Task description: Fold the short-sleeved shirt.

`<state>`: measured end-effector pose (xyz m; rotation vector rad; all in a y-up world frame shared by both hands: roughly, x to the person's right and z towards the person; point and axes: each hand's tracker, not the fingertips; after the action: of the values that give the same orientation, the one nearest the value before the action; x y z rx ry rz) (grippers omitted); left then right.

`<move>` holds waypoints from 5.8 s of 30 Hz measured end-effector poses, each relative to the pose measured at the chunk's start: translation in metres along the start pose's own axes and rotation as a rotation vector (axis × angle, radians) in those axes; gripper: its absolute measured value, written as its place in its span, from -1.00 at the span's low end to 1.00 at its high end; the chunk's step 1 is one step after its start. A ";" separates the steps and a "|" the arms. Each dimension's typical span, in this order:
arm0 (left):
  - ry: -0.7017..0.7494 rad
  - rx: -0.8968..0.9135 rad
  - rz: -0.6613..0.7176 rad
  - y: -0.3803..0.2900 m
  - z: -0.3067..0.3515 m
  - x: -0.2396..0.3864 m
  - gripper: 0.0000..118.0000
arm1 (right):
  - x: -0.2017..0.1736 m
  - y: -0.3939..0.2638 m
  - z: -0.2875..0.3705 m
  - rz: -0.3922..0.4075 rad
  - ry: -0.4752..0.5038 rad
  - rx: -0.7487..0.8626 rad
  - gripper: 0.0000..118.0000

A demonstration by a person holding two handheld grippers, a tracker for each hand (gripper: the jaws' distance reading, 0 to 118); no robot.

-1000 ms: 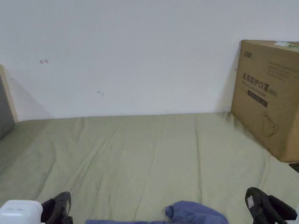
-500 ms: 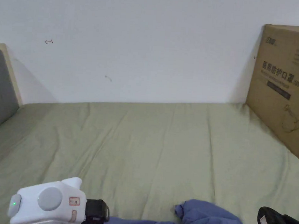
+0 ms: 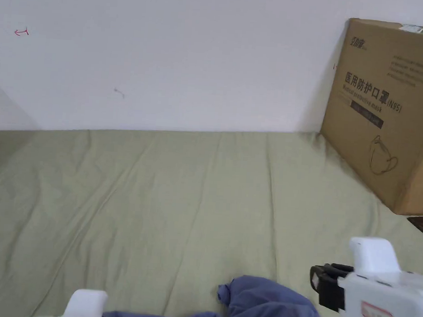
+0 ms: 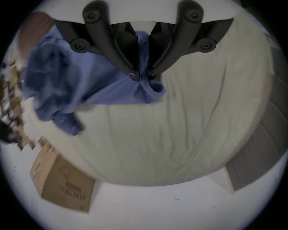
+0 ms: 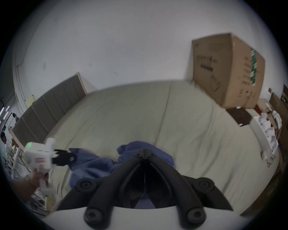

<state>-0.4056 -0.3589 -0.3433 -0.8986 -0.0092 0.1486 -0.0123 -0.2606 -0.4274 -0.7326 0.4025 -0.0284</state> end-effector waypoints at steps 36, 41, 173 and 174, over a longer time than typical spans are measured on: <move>0.075 0.592 0.046 0.202 0.290 -0.032 -0.86 | 0.043 0.245 0.166 -0.110 0.050 0.164 -0.95; 0.079 0.638 0.032 0.275 0.295 -0.023 -0.86 | 0.033 0.322 0.183 -0.096 -0.018 0.289 -0.95; 0.096 0.138 0.059 0.120 0.018 -0.056 -0.96 | 0.157 0.082 -0.113 -0.181 -0.110 -0.138 -0.94; 0.094 0.161 0.060 0.120 0.033 -0.055 -0.96 | 0.153 0.085 -0.086 -0.199 -0.099 -0.080 -0.94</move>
<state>-0.4777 -0.2666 -0.4133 -0.7443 0.1157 0.1606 0.0877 -0.2777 -0.5944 -0.8473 0.2363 -0.1634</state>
